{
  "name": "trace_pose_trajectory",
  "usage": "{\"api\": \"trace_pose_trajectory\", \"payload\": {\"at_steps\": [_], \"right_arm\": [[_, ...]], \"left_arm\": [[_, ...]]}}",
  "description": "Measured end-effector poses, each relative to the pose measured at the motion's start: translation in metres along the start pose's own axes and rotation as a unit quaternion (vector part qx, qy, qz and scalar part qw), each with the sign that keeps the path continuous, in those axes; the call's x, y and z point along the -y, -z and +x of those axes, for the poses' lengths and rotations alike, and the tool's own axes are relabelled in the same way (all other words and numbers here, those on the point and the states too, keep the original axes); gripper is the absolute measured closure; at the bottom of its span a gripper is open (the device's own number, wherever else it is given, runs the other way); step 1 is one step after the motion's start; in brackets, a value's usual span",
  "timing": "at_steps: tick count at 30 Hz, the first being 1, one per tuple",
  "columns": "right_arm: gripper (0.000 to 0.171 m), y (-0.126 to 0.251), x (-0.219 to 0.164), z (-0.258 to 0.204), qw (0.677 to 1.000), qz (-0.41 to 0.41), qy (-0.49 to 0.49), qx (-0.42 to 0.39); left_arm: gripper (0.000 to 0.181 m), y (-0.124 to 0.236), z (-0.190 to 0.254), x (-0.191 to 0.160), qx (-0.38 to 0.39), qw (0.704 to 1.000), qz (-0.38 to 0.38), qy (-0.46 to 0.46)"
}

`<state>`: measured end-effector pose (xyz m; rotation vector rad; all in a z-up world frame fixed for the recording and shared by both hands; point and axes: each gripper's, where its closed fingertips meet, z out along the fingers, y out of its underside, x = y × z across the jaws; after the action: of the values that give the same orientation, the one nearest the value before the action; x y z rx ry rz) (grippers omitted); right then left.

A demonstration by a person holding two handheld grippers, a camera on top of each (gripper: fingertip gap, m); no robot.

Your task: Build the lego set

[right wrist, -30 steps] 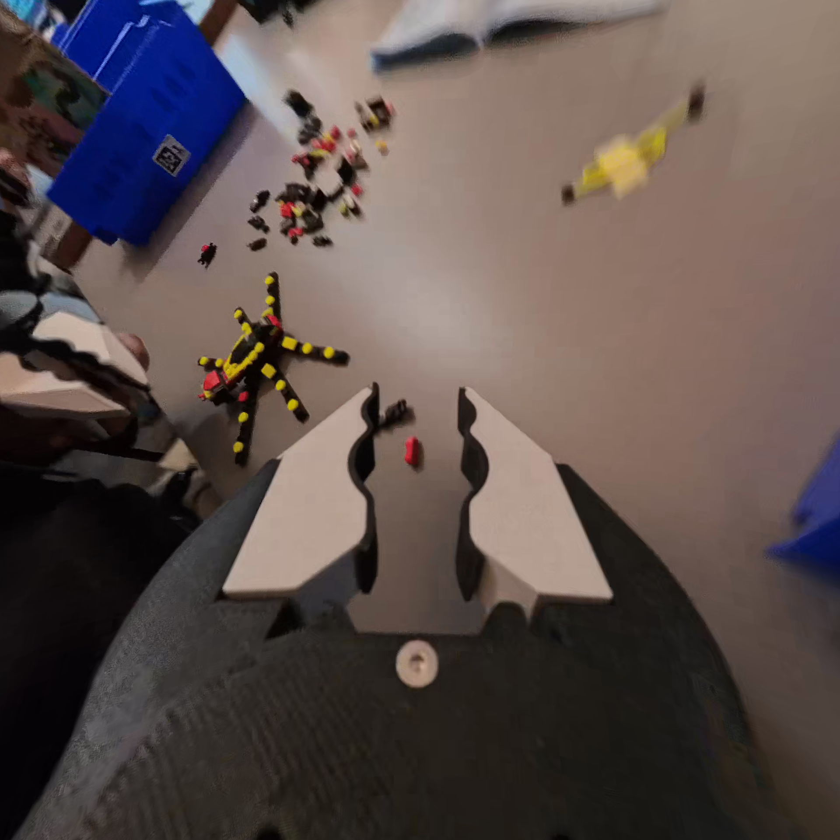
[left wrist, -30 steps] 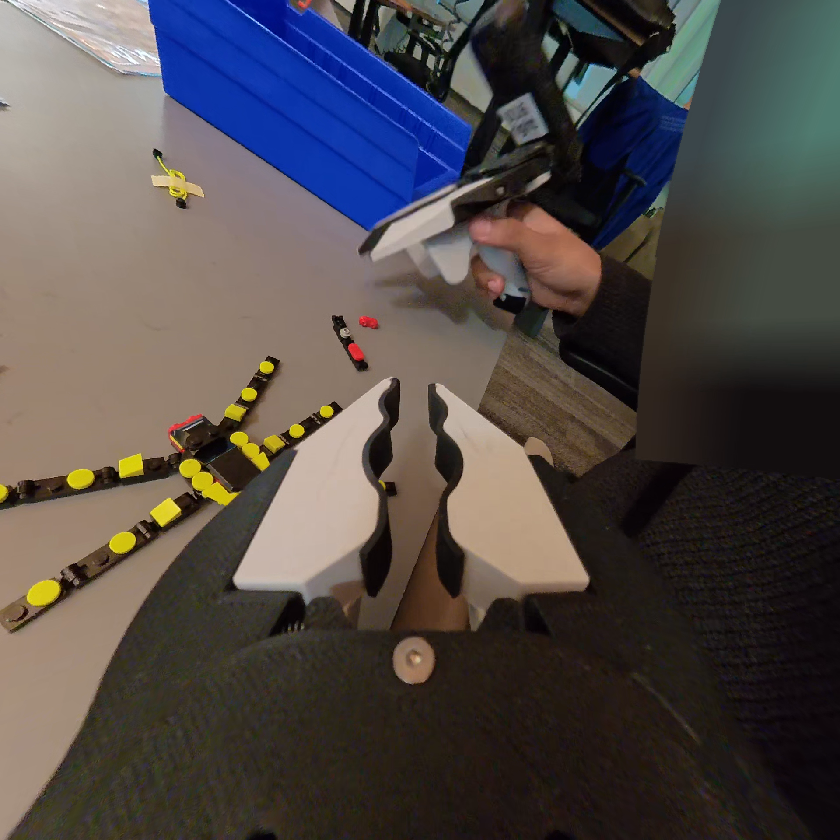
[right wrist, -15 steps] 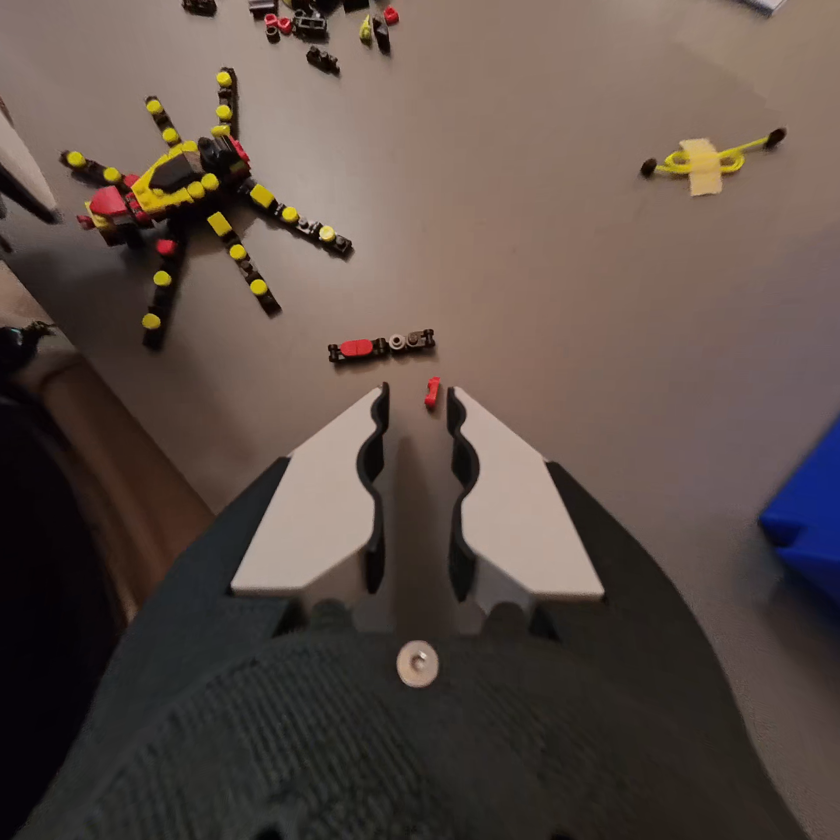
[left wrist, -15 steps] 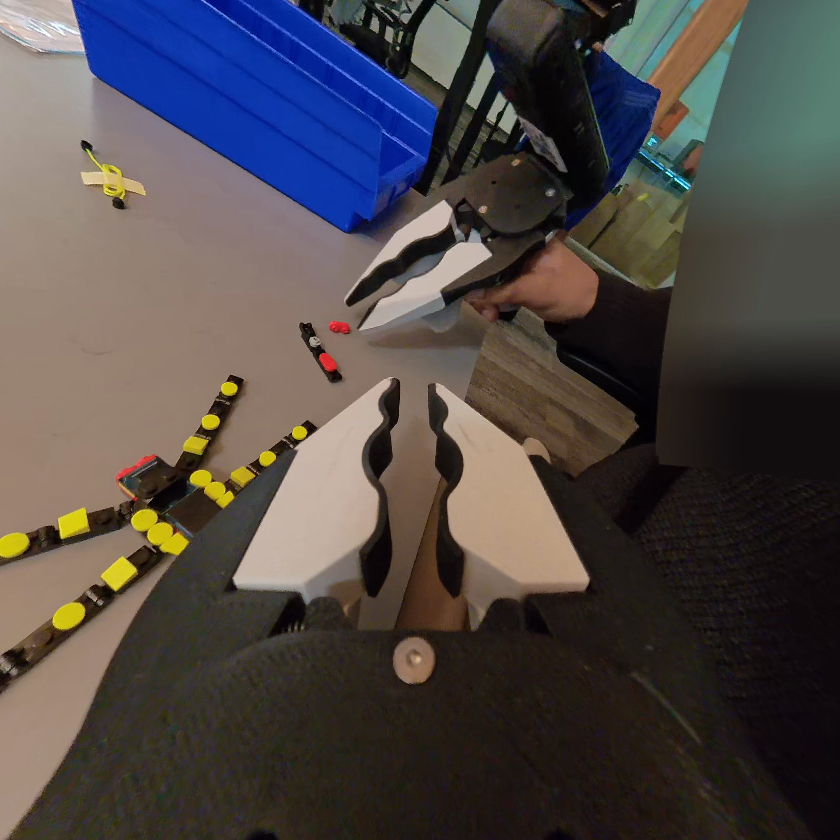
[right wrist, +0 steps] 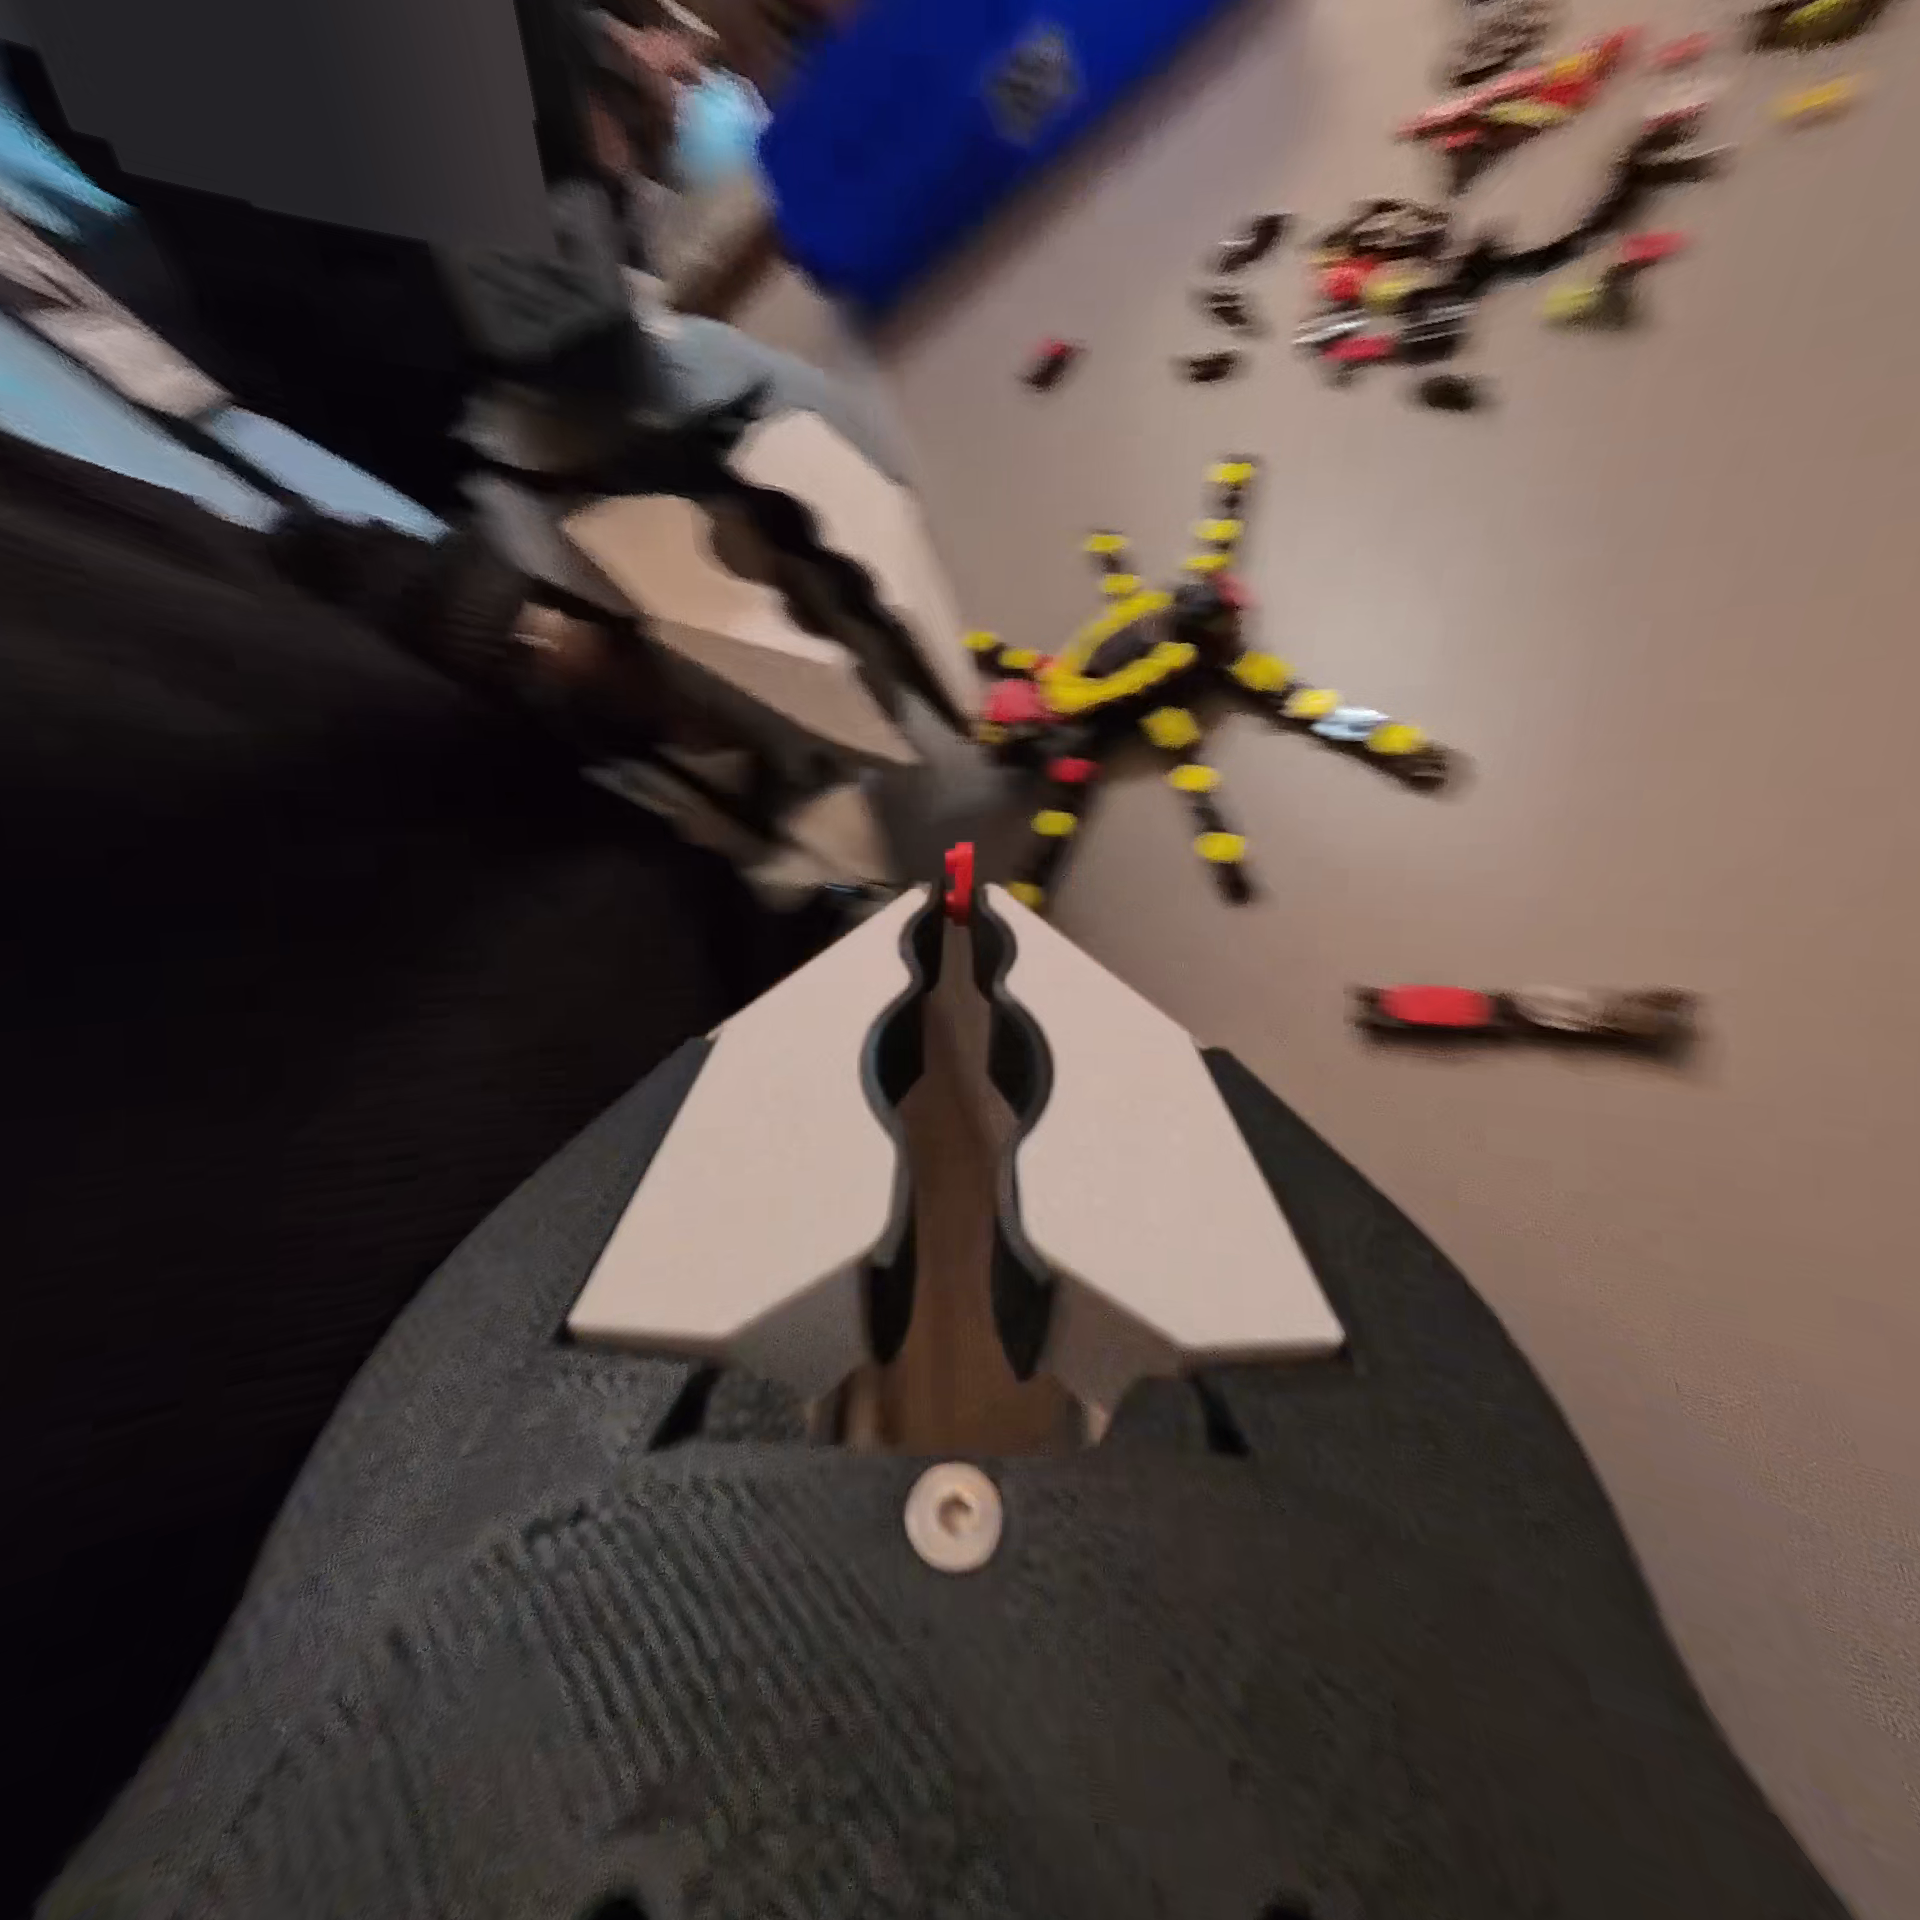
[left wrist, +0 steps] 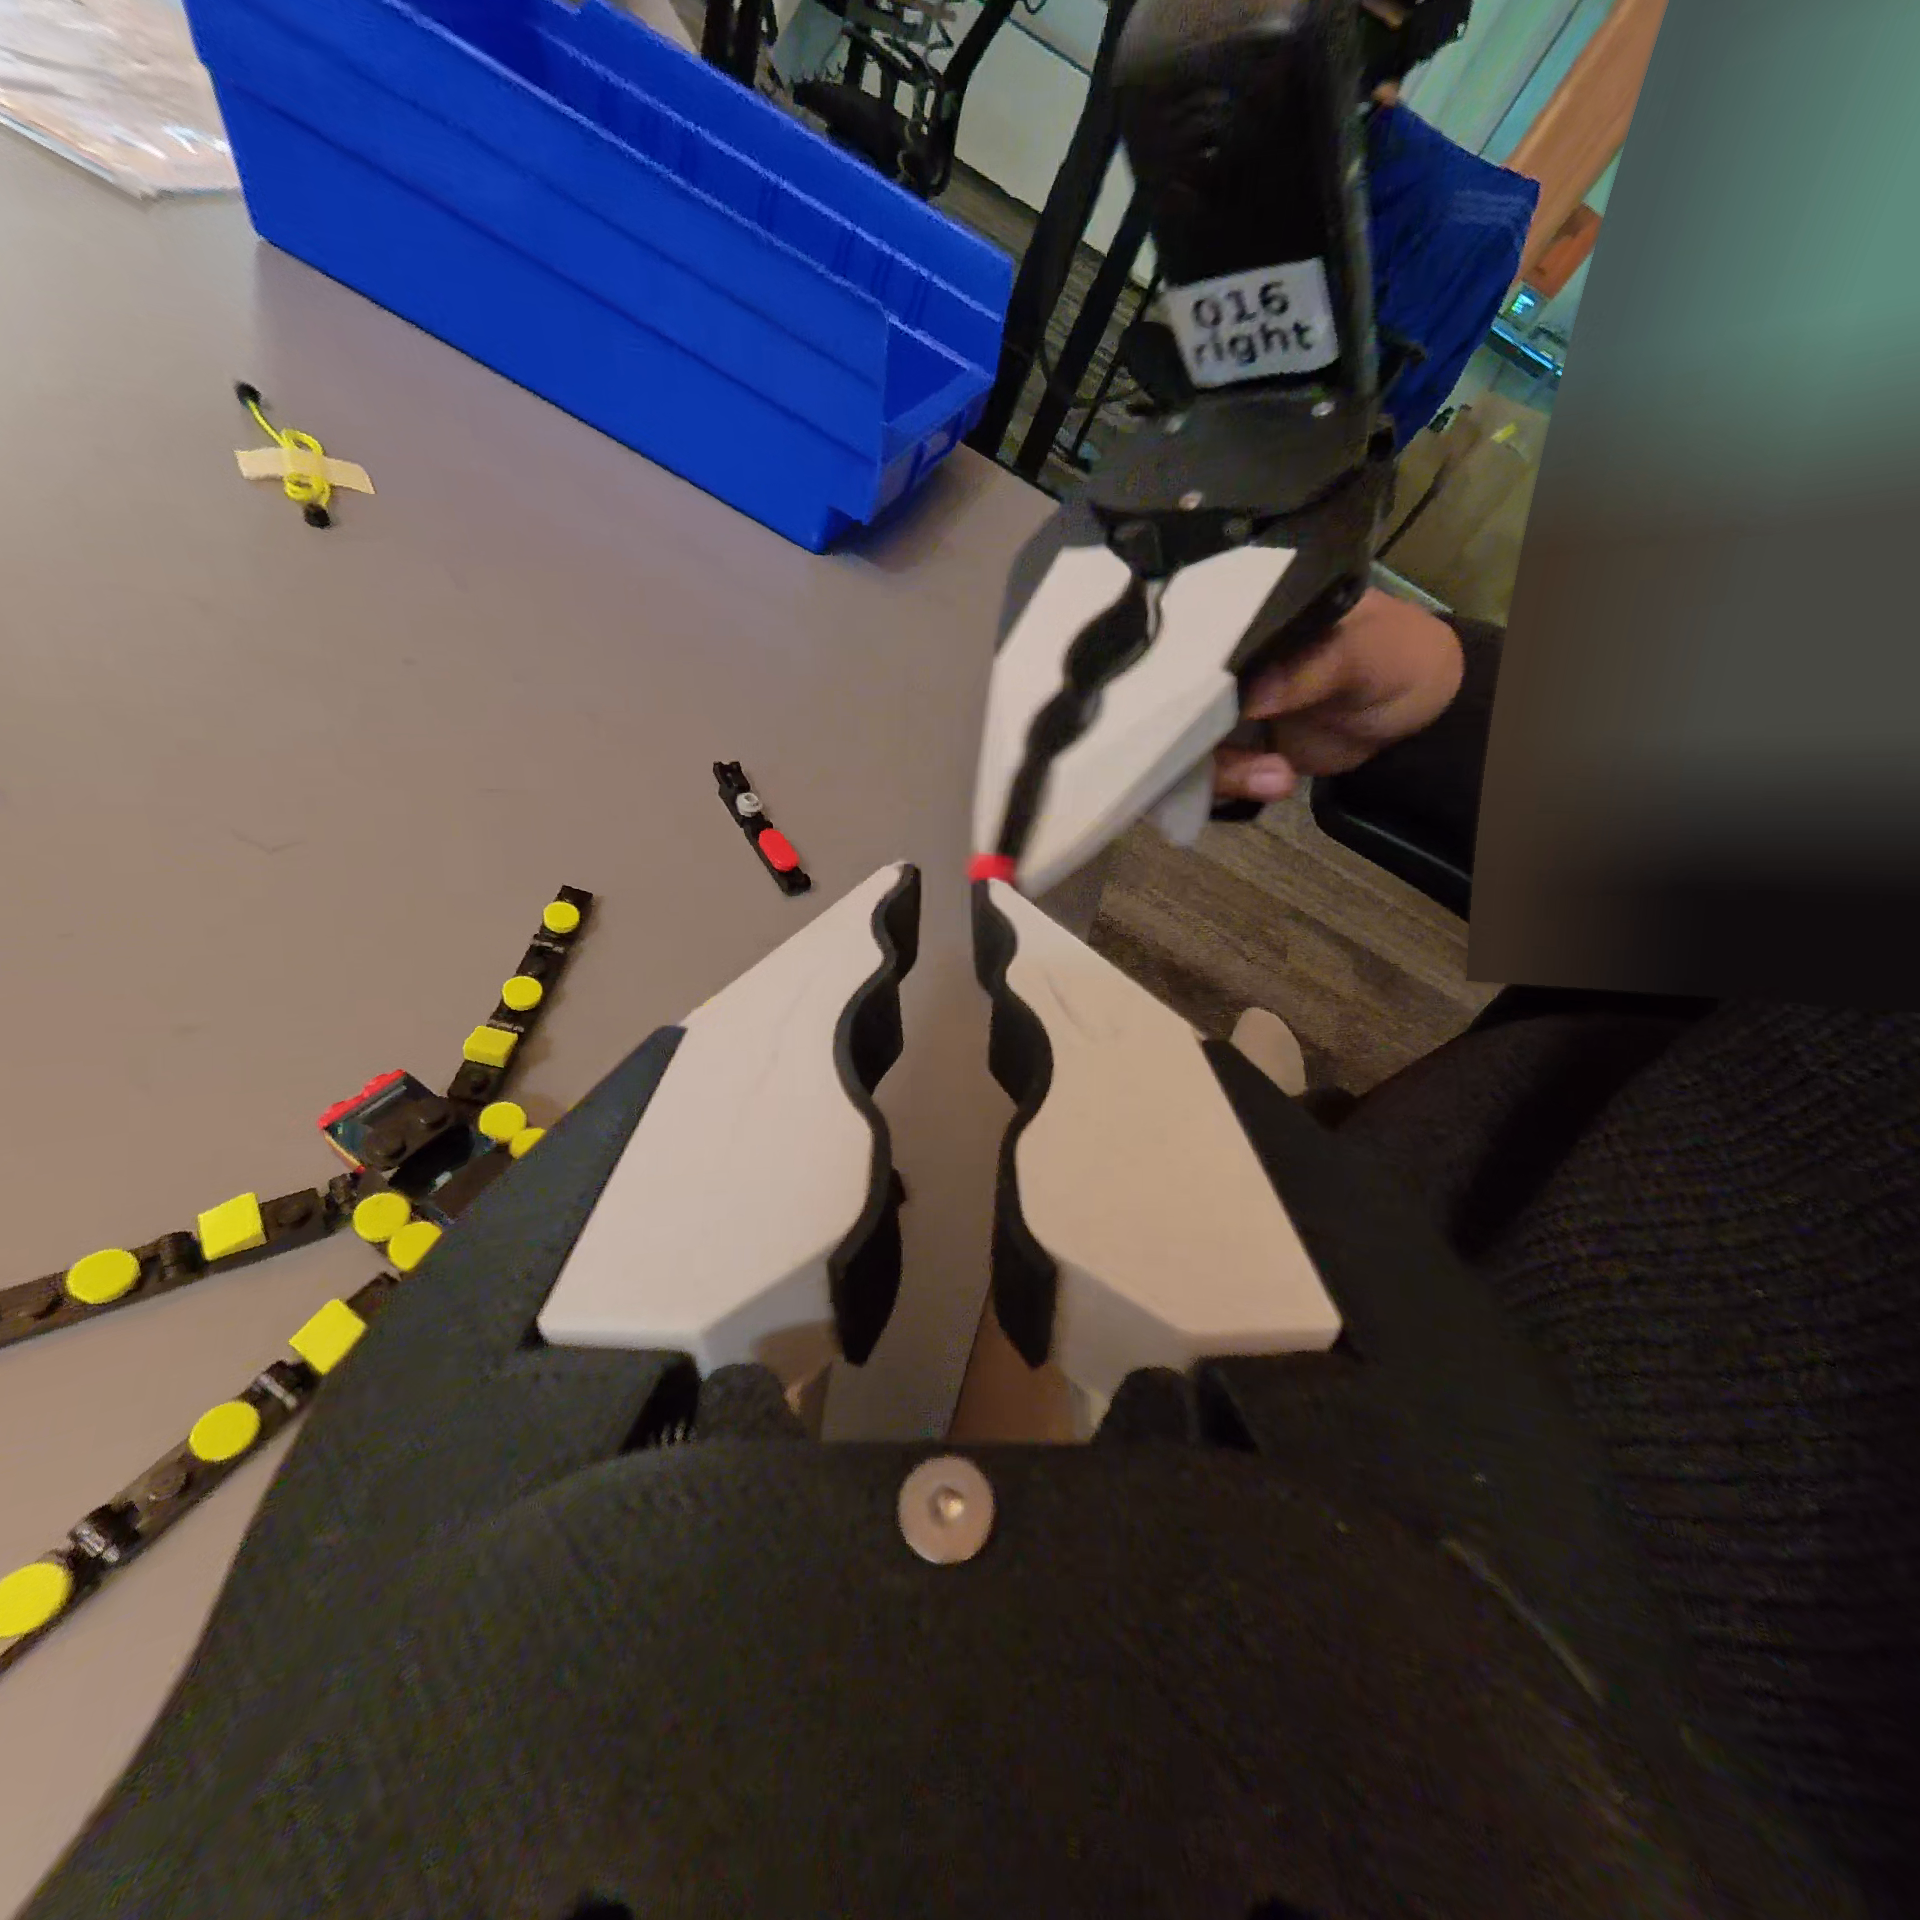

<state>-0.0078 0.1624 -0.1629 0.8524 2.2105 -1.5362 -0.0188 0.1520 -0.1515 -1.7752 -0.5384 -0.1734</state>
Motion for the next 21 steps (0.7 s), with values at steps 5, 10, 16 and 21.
{"api": "trace_pose_trajectory", "payload": {"at_steps": [5,10,16,21], "right_arm": [[0.169,-0.006,-0.006,-0.034,0.992,-0.013,-0.041,0.114],[0.169,-0.002,-0.014,-0.049,0.985,-0.033,-0.046,0.162],[0.168,-0.003,-0.021,-0.063,0.977,-0.053,-0.054,0.198],[0.169,-0.006,-0.021,-0.061,0.976,-0.05,-0.075,0.2]], "left_arm": [[0.181,0.011,0.026,0.008,-0.072,0.994,0.018,-0.082],[0.174,0.017,0.056,-0.014,-0.154,0.973,-0.026,-0.168],[0.16,0.012,0.069,-0.03,-0.168,0.966,-0.063,-0.187],[0.175,0.012,0.067,-0.027,-0.164,0.967,-0.054,-0.185]]}}
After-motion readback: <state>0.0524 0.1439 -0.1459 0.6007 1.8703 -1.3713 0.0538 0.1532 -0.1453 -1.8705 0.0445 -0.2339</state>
